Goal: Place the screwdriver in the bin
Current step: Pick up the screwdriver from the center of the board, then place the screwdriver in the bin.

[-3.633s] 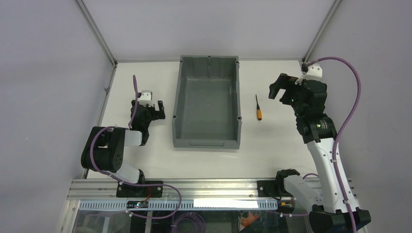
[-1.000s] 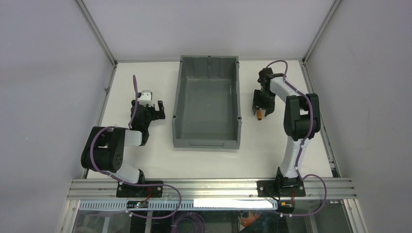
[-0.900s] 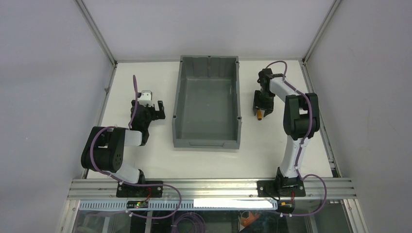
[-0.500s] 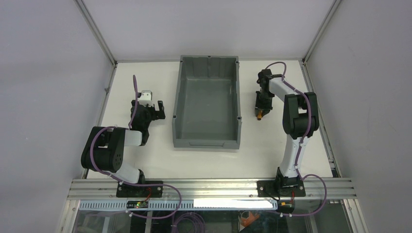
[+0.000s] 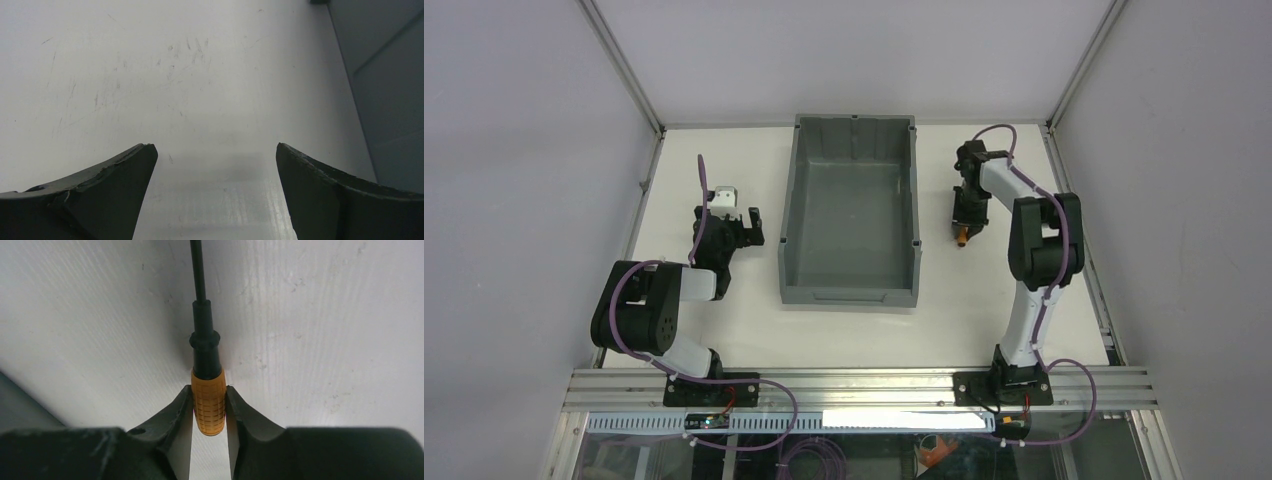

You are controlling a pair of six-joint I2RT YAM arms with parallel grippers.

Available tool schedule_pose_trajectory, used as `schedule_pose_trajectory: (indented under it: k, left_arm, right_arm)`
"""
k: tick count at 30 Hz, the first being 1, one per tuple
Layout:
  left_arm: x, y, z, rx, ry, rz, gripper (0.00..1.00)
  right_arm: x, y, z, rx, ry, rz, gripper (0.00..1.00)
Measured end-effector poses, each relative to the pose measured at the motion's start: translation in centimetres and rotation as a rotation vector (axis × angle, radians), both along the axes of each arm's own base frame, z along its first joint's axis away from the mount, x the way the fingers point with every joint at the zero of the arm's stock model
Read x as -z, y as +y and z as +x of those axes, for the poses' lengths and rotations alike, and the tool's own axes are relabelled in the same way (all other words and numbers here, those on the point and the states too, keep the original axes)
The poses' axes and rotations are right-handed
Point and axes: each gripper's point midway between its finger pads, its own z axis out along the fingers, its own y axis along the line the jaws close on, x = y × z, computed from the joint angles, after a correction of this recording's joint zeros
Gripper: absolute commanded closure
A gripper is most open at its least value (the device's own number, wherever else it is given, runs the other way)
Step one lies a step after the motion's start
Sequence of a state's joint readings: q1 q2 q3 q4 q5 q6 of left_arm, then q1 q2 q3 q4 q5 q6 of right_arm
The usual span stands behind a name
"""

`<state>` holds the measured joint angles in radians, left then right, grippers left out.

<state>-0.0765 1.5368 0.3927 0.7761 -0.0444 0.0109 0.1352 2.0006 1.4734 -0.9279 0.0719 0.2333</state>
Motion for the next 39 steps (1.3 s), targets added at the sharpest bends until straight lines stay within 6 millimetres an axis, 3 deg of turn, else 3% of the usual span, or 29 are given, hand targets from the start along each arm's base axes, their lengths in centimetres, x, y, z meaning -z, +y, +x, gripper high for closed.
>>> schedule_pose_trajectory:
  k: [13,22,29,39]
  left_arm:
    - [0.0,0.0,0.0,0.0,0.0,0.0,0.01]
    - [0.0,0.0,0.0,0.0,0.0,0.0,0.01]
    - [0.0,0.0,0.0,0.0,0.0,0.0,0.01]
    - [0.0,0.0,0.0,0.0,0.0,0.0,0.01]
  right_arm:
    - [-8.1,-0.6,1.2,0.009,-0.173,-0.02,1.0]
    - [-13.6,0.0,2.0,0.004,-0.285,-0.001,1.0]
    - [-18.3,2.8,2.5,-0.035,-0.394,0.047,1.0]
    - [-22.3,8.2,2.1,-0.095,-0.482,0.156,1.0]
